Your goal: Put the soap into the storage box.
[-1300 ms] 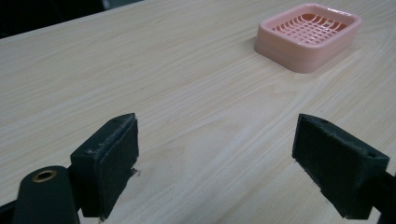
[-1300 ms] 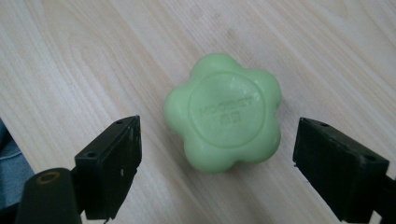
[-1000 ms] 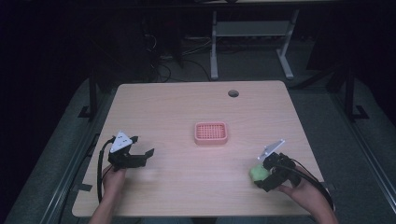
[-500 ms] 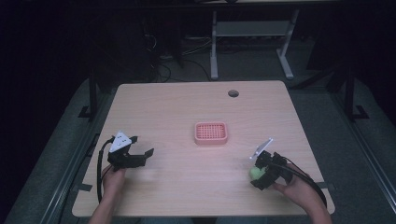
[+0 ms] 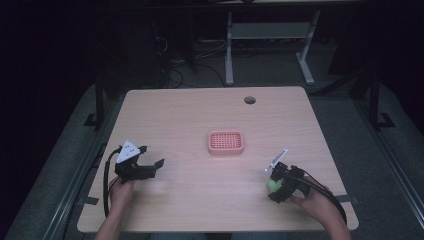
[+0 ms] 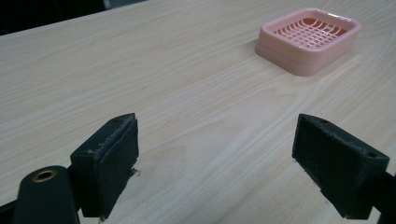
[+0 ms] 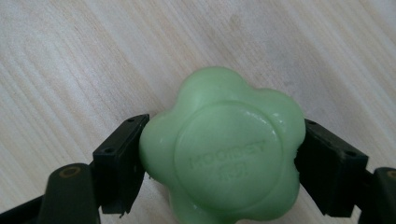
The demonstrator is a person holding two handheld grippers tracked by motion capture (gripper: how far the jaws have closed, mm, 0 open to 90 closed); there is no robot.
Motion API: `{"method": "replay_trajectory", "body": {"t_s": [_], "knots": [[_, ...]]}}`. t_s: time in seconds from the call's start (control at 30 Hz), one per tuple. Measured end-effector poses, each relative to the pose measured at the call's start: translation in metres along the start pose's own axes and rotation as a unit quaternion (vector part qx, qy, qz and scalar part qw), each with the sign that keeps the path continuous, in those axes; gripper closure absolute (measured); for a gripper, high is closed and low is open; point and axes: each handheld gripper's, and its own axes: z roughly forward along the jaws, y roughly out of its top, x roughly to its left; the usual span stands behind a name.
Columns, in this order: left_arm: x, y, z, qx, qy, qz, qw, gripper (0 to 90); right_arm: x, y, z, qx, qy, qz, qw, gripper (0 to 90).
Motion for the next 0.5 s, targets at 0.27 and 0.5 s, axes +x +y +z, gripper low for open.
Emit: {"method": "replay_trajectory", "body": {"t_s": [0.27, 0.5], "knots": [[0.0001, -0.0002, 0.0001, 0.001, 0.0, -0.001, 1.0, 14.3, 0.0015, -0.0004, -0.0007, -0.001, -0.004, 0.001, 1.0, 25.2], [0.0005, -0.0004, -0.0002, 0.0, -0.001, -0.003, 1.0, 14.3, 0.0024, 0.0007, -0.0022, 0.006, -0.004, -0.012, 0.9999, 25.6]]}}
